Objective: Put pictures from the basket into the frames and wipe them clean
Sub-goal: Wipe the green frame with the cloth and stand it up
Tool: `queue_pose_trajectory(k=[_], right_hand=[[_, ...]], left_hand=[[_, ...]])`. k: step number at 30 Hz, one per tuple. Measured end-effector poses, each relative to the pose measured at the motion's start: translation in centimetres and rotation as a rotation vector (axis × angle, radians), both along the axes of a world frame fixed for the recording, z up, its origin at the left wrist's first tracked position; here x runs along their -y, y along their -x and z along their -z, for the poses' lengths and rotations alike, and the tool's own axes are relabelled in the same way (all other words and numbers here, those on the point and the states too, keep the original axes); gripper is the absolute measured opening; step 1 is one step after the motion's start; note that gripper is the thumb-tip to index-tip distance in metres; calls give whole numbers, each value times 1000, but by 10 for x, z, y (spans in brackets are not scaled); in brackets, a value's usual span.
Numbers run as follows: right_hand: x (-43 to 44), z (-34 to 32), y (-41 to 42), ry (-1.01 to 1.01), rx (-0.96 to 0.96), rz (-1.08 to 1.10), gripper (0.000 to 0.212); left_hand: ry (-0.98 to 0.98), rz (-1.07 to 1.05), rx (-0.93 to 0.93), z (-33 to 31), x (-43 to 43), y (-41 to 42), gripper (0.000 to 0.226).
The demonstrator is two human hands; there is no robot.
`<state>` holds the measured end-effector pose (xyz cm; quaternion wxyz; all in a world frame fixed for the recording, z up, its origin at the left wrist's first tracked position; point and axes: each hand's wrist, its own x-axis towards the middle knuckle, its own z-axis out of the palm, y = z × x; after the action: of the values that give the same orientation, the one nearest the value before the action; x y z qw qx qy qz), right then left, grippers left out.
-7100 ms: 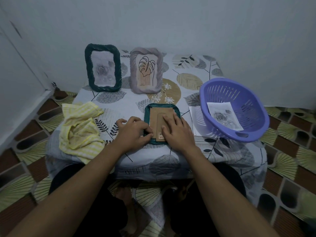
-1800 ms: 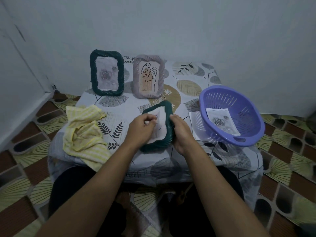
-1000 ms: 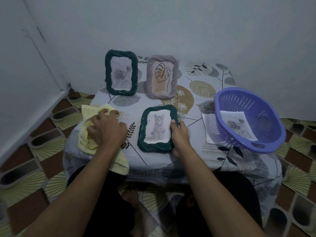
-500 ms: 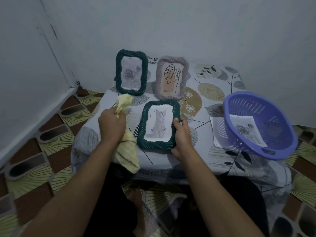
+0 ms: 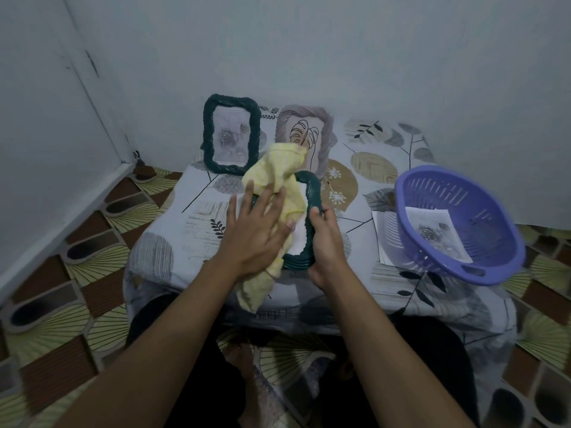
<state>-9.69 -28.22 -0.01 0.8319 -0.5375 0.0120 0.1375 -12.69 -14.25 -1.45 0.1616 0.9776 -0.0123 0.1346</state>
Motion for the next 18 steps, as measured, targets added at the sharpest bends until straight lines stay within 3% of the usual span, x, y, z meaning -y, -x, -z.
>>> queue_pose_trajectory(k=[5,11,13,18], right_hand=[[1,-1,6,146,76,-23,22],[8,-7,-8,183,110,108,13],[14,-7,-13,196,94,140,14],[20,-3,-7,185,106,92,15]], left_hand=[[33,-164,-25,-3,2,-11,72],[141,171,-100,-3,35,7,68],[99,235,-98,4,40,14,64],[-24,51,-118,11,14,2,62]])
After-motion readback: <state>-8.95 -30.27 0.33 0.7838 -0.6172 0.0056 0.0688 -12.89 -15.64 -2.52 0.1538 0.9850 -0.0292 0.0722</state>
